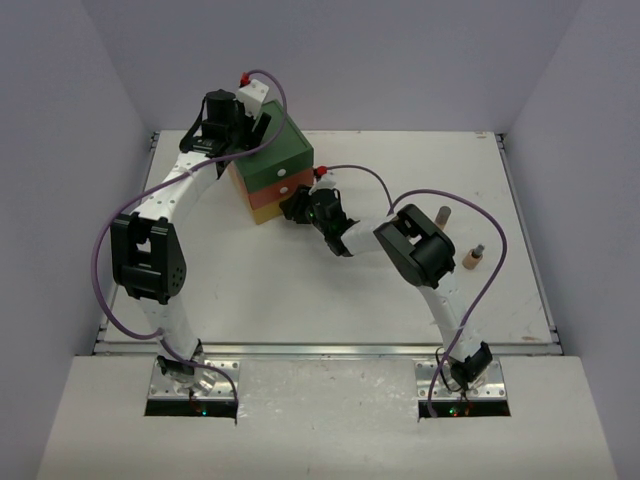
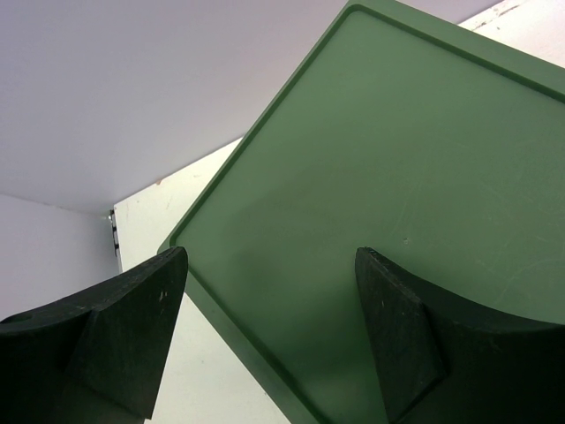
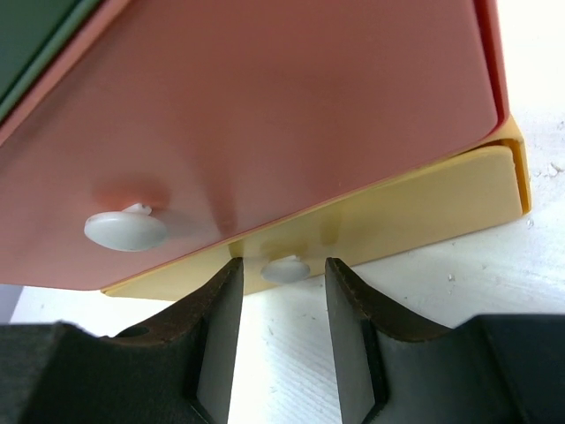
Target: Organize the makeup
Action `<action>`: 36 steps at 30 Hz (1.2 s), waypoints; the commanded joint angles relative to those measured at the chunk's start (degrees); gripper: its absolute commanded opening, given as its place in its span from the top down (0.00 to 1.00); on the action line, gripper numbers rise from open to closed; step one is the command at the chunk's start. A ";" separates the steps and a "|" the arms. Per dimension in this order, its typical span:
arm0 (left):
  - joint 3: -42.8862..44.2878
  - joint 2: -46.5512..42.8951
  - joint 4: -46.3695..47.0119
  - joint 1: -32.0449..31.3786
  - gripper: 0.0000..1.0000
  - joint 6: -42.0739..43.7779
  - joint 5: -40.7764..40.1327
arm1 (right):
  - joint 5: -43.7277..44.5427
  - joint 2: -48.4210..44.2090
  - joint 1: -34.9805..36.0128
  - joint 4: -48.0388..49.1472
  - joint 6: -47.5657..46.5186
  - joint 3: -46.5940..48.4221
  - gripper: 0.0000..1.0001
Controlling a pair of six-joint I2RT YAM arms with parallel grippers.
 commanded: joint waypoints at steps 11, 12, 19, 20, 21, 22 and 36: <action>-0.79 2.07 -9.21 -0.10 0.23 0.86 1.23 | 0.58 0.76 -0.33 3.71 4.24 2.39 0.78; -0.74 2.04 -9.29 -0.10 0.23 0.91 1.21 | 0.53 0.66 -0.33 3.91 4.19 2.21 0.80; -0.62 1.86 -9.42 -0.10 0.23 1.30 0.72 | -0.94 -1.86 -0.59 5.17 2.33 -1.01 1.00; -0.61 1.94 -9.42 -0.10 0.23 1.22 0.73 | -1.09 -2.05 -0.59 5.36 2.13 -1.61 1.00; -0.54 1.95 -9.42 -0.10 0.23 1.21 0.80 | -1.65 -3.46 -0.52 5.53 1.36 -2.64 1.00; -0.46 1.95 -9.42 -0.10 0.23 1.21 0.75 | -2.14 -4.30 -0.51 5.64 0.67 -3.36 1.00; 0.18 2.30 -9.42 -0.10 0.23 1.38 0.82 | -9.08 -18.56 0.14 9.47 -0.23 -23.81 1.00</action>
